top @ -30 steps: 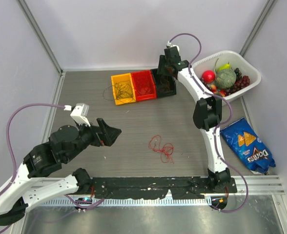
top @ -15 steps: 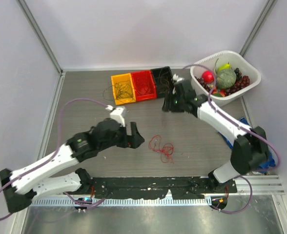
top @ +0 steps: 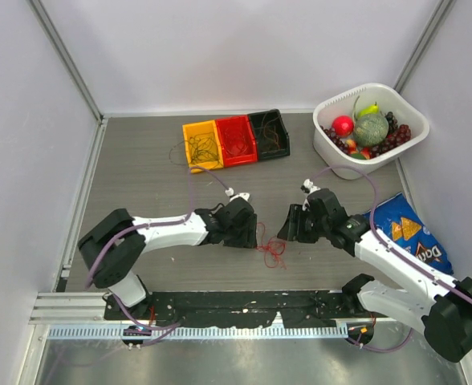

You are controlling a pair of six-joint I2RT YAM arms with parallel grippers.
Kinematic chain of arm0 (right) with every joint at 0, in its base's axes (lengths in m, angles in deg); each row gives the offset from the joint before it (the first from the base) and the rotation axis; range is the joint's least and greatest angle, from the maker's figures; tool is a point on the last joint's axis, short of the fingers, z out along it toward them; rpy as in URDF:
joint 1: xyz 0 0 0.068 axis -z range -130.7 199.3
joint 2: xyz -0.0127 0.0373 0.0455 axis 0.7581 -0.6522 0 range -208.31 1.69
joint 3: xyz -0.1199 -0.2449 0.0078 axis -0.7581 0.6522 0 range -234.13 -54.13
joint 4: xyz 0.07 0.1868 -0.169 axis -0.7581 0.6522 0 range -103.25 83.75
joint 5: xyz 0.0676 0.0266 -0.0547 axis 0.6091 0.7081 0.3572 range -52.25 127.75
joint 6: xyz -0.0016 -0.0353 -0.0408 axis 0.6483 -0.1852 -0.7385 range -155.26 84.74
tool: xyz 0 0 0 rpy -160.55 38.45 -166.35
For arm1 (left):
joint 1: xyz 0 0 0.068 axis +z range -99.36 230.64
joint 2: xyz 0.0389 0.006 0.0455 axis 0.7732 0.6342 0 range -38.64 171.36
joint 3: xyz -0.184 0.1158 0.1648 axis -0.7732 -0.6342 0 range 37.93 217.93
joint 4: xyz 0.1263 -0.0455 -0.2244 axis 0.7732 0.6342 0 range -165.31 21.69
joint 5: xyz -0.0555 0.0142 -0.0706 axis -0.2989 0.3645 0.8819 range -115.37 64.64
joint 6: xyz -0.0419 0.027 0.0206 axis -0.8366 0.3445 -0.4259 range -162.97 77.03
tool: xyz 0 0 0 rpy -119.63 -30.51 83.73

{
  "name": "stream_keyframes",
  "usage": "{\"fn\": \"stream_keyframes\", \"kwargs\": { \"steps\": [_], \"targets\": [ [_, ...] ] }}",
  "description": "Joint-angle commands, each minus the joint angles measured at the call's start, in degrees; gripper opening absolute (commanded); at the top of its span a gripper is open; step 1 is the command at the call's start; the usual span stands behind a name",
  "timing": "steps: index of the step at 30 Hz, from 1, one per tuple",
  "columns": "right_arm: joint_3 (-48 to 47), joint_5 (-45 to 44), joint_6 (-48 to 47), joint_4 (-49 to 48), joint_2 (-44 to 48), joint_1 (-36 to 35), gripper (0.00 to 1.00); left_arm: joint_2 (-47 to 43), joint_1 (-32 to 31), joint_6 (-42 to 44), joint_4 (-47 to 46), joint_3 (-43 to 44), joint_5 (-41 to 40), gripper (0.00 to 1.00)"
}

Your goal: Untangle the cables

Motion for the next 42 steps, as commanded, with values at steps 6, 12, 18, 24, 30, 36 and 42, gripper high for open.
{"fn": "stream_keyframes", "kwargs": {
  "steps": [6, 12, 18, 24, 30, 36, 42],
  "targets": [
    [4.8, 8.5, 1.7, -7.8, 1.4, -0.2, 0.46, 5.1, -0.7, -5.8, -6.2, 3.1, -1.8, 0.37],
    [6.3, 11.1, 1.0, -9.7, 1.6, -0.8, 0.46, 3.7, -0.8, -5.5, -2.0, 4.2, -6.5, 0.08],
    [6.5, 11.0, -2.7, -11.2, 3.4, -3.6, 0.56, -4.1, -0.8, -3.9, -0.8, 2.5, -8.4, 0.0],
    [6.9, 7.2, -1.6, -17.4, 1.9, -8.6, 0.55, -10.7, -0.8, -3.6, -0.3, 1.3, -8.1, 0.0],
    [7.4, 3.9, -2.1, -20.8, -3.1, -10.2, 0.45, -12.7, -0.8, -4.4, 0.4, 0.0, -8.0, 0.0],
    [7.9, 1.4, -1.9, -22.9, -7.0, -12.2, 0.42, -12.3, -0.8, -5.3, -1.9, -2.1, -7.3, 0.21],
    [7.8, 1.5, -1.9, -23.4, -8.1, -12.5, 0.1, -10.1, -0.8, -6.5, -4.8, -3.3, -5.6, 0.44]
  ]
}}
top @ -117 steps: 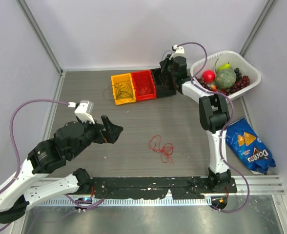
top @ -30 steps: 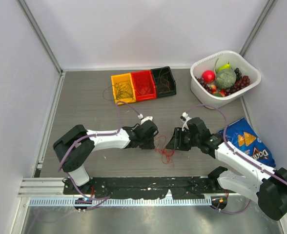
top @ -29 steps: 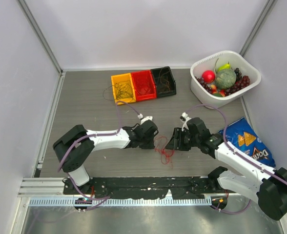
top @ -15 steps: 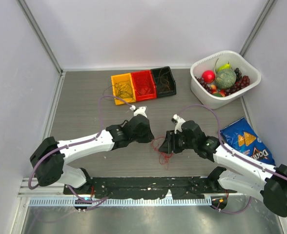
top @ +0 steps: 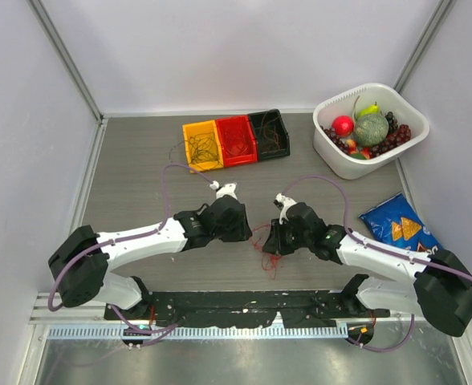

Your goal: Untangle the cables

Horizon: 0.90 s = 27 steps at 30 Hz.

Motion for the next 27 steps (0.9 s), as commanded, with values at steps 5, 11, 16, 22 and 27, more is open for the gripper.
{"fn": "stream_keyframes", "kwargs": {
  "steps": [5, 11, 16, 22, 27],
  "targets": [
    [-2.8, 0.0, 0.5, 0.5, 6.2, -0.3, 0.01, 0.3, -0.2, -0.6, -7.5, -1.4, 2.7, 0.57],
    [-10.9, 5.5, 3.5, 2.8, 14.7, -0.2, 0.01, -14.2, -0.1, 3.5, -20.7, -11.3, 0.6, 0.59],
    [-23.3, 9.6, 4.2, 2.3, 16.5, -0.2, 0.01, -27.2, -0.2, 8.4, -20.4, -13.6, -0.7, 0.66],
    [-36.7, 12.3, 3.9, 1.0, 13.3, -0.2, 0.01, -40.6, -0.2, 13.6, -18.9, -13.2, 3.3, 0.75],
    [-46.3, 13.8, 5.0, -1.5, 8.9, -0.2, 0.01, -45.1, -0.2, 15.0, -17.4, -12.5, 6.7, 0.8]
  ]
}}
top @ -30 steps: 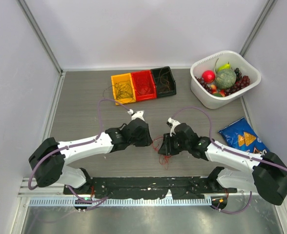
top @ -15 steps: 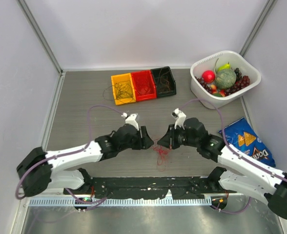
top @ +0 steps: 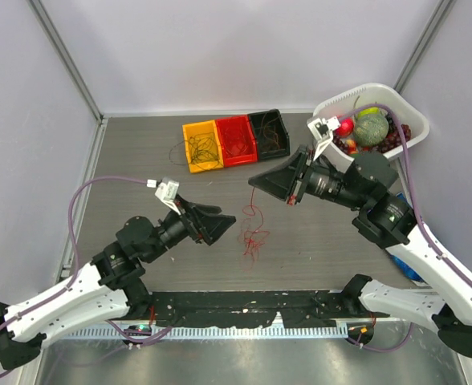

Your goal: Untangle the cables

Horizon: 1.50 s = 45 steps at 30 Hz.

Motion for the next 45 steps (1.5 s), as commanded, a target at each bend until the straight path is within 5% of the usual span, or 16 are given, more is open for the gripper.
{"fn": "stream_keyframes", "kwargs": {
  "steps": [1, 15, 26, 36, 45],
  "targets": [
    [-7.5, 2.9, 2.0, -4.0, -3.9, -0.2, 0.01, -1.9, -0.1, 3.7, -2.1, 0.5, 4.6, 0.83],
    [-23.4, 3.3, 13.0, -13.7, -13.4, -0.3, 0.01, 18.1, -0.2, 13.6, -15.5, 9.6, 4.1, 0.88],
    [-45.6, 1.4, 18.4, -16.6, -21.3, -0.3, 0.01, 26.8, -0.2, 9.8, -19.4, -0.8, -22.5, 0.5],
    [-61.7, -7.3, 8.6, -13.1, -23.6, -0.2, 0.01, 23.7, 0.1, -0.1, -19.1, -14.9, -25.9, 0.5],
    [-56.9, -14.1, -0.7, -10.9, -21.5, -0.3, 0.01, 14.5, 0.2, -7.8, -9.0, -19.6, -31.1, 0.47]
  ]
}}
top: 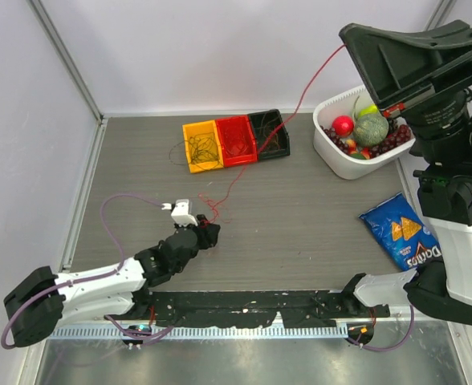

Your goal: Untangle the cables

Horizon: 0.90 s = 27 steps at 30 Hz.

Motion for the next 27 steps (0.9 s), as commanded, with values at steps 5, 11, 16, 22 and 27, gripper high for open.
{"fn": "stream_keyframes", "kwargs": {
  "steps": [5, 11, 16, 22, 27],
  "targets": [
    [0.1, -11.5, -13.5, 2.8, 1.8, -0.1, 0.01, -8.9, 1.0, -16.7, 18.9, -0.9, -9.5, 0.06],
    [-2.2, -22.4, -26.3, 5.0, 6.2, -0.3, 0.01, -13.9, 1.7, -34.6, 37.9, 0.4, -16.1, 0.0],
    [4.0, -33.5, -40.8, 4.8, 14.9, -0.2, 0.01, -18.1, 2.1, -34.6, 46.8, 4.1, -23.2, 0.0],
    [9.4, -42.9, -51.6, 4.9, 21.9, -0.3, 0.01, -17.6, 2.7, -30.4, 50.3, 7.4, -25.9, 0.0],
    [14.9, -44.6, -50.8, 5.3, 26.3, -0.3, 0.01, -17.1, 2.8, -28.2, 49.4, 8.0, -22.6, 0.0]
  ]
}}
